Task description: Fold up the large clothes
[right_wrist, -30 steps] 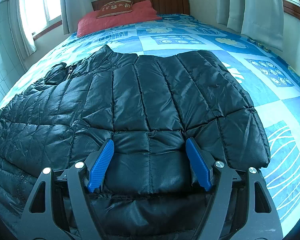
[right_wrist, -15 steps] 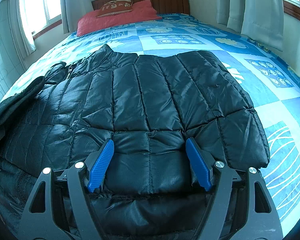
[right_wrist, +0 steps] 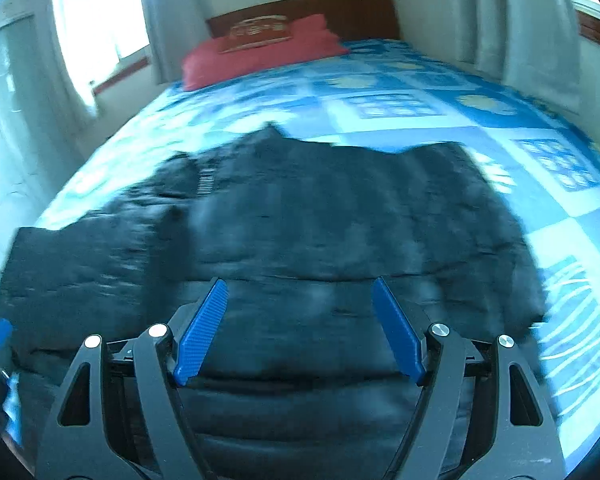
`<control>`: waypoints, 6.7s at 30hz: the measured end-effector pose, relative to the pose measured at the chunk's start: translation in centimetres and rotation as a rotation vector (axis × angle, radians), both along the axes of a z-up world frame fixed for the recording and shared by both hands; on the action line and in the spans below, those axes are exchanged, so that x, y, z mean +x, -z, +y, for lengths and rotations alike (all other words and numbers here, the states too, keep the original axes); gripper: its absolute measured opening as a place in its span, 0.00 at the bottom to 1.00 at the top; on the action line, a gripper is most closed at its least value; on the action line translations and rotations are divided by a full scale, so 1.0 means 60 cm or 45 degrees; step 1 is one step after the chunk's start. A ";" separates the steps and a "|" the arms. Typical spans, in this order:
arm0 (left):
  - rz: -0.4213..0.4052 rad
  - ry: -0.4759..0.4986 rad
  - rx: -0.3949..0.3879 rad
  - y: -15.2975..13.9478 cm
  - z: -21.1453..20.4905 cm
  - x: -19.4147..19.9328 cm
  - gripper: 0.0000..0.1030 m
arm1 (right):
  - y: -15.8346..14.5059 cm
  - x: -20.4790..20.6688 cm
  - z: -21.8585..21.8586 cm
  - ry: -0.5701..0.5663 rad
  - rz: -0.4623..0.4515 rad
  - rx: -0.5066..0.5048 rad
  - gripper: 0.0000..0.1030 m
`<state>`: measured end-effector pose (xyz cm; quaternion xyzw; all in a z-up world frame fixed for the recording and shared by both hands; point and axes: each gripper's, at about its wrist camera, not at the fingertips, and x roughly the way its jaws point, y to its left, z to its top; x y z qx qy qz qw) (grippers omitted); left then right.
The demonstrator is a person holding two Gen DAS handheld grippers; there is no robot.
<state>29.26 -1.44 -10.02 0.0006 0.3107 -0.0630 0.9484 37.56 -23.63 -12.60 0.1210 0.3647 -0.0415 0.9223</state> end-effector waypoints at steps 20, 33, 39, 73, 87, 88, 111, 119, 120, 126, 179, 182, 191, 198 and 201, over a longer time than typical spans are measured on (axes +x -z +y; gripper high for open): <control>-0.054 -0.222 -0.028 -0.020 0.180 -0.008 0.69 | -0.047 0.011 0.001 -0.028 -0.086 -0.168 0.17; 0.028 -0.214 0.021 0.007 0.147 0.104 0.69 | -0.006 -0.013 -0.137 0.161 0.010 -0.179 0.40; 0.125 -0.248 0.127 0.050 0.139 0.161 0.69 | 0.038 0.032 -0.107 0.036 0.098 -0.109 0.41; 0.324 -0.255 0.111 0.092 0.142 0.307 0.74 | 0.033 0.193 0.083 -0.187 0.081 -0.153 0.61; 0.382 -0.269 -0.198 0.060 0.271 0.013 0.74 | -0.008 -0.201 -0.136 0.079 0.121 -0.069 0.64; 0.403 -0.273 -0.220 0.064 0.279 -0.021 0.74 | -0.004 -0.224 -0.147 0.104 0.134 -0.059 0.64; 0.550 -0.252 -0.809 0.114 0.298 -0.364 0.73 | 0.084 -0.616 -0.155 0.128 0.170 0.412 0.63; 0.561 -0.212 -0.899 0.116 0.288 -0.395 0.72 | 0.096 -0.662 -0.166 0.115 0.161 0.613 0.51; 0.558 -0.212 -0.901 0.116 0.288 -0.397 0.72 | 0.097 -0.665 -0.166 0.116 0.161 0.628 0.48; 0.561 -0.194 -0.909 0.119 0.277 -0.403 0.61 | 0.098 -0.671 -0.163 0.098 0.166 0.650 0.40; 0.246 -0.073 -1.118 -0.073 0.275 -0.077 0.10 | -0.131 -0.339 -0.247 -0.020 -0.335 0.951 0.11; 0.254 -0.075 -1.045 -0.060 0.256 -0.014 0.10 | -0.105 -0.267 -0.258 0.024 -0.289 0.941 0.11; 0.401 -0.125 -0.914 0.037 0.231 0.124 0.10 | 0.004 -0.117 -0.285 0.131 -0.109 0.933 0.12; 0.406 -0.064 -0.925 0.053 0.237 0.136 0.30 | 0.030 -0.109 -0.294 0.154 -0.119 0.939 0.51; 0.377 -0.026 -1.014 0.036 0.249 0.123 0.57 | 0.019 -0.131 -0.305 0.145 -0.162 0.940 0.58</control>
